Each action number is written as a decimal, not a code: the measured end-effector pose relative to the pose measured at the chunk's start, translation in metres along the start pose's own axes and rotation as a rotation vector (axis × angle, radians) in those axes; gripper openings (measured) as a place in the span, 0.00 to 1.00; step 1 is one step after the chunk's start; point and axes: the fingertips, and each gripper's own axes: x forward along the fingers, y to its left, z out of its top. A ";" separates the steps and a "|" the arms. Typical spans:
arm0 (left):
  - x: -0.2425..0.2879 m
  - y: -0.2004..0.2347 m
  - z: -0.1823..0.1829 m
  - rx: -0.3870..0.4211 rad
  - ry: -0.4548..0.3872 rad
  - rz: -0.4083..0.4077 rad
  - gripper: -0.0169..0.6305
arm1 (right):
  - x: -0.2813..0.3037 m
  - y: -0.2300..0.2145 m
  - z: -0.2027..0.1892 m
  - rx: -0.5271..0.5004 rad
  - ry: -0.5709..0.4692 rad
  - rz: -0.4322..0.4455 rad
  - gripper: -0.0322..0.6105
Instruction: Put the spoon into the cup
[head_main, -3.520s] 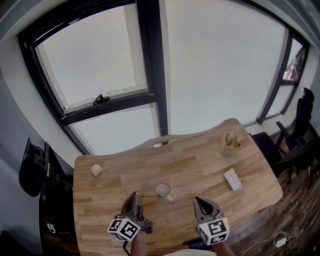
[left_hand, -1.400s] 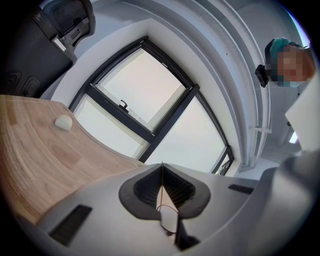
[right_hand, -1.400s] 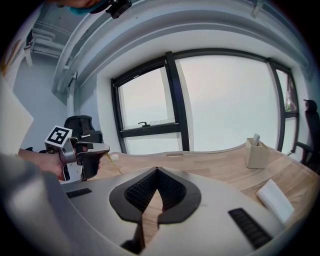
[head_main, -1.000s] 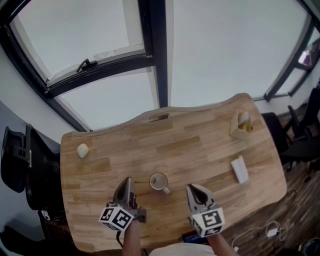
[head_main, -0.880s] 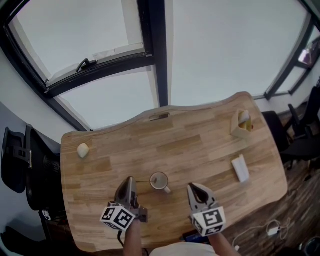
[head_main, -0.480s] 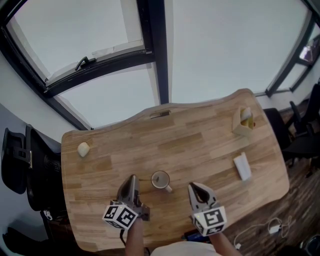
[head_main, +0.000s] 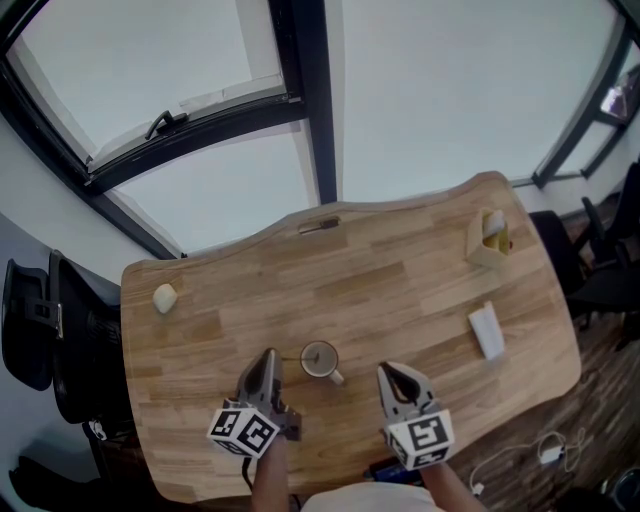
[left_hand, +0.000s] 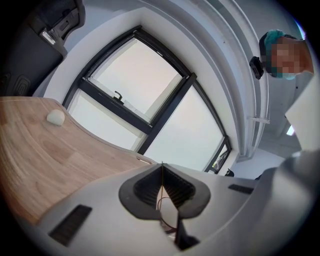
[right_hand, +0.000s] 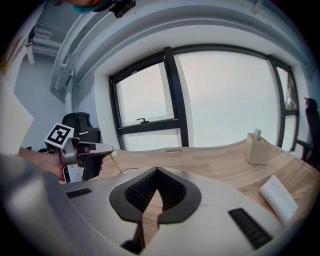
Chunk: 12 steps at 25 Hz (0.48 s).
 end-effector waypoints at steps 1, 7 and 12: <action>0.001 -0.001 -0.001 -0.003 0.003 -0.001 0.03 | 0.001 -0.001 0.000 -0.002 -0.002 0.001 0.05; 0.004 0.001 -0.008 0.000 0.021 -0.001 0.03 | 0.003 -0.005 -0.003 0.000 0.001 0.000 0.05; 0.006 0.003 -0.012 -0.015 0.027 -0.002 0.03 | 0.005 -0.008 -0.006 0.005 0.018 -0.001 0.05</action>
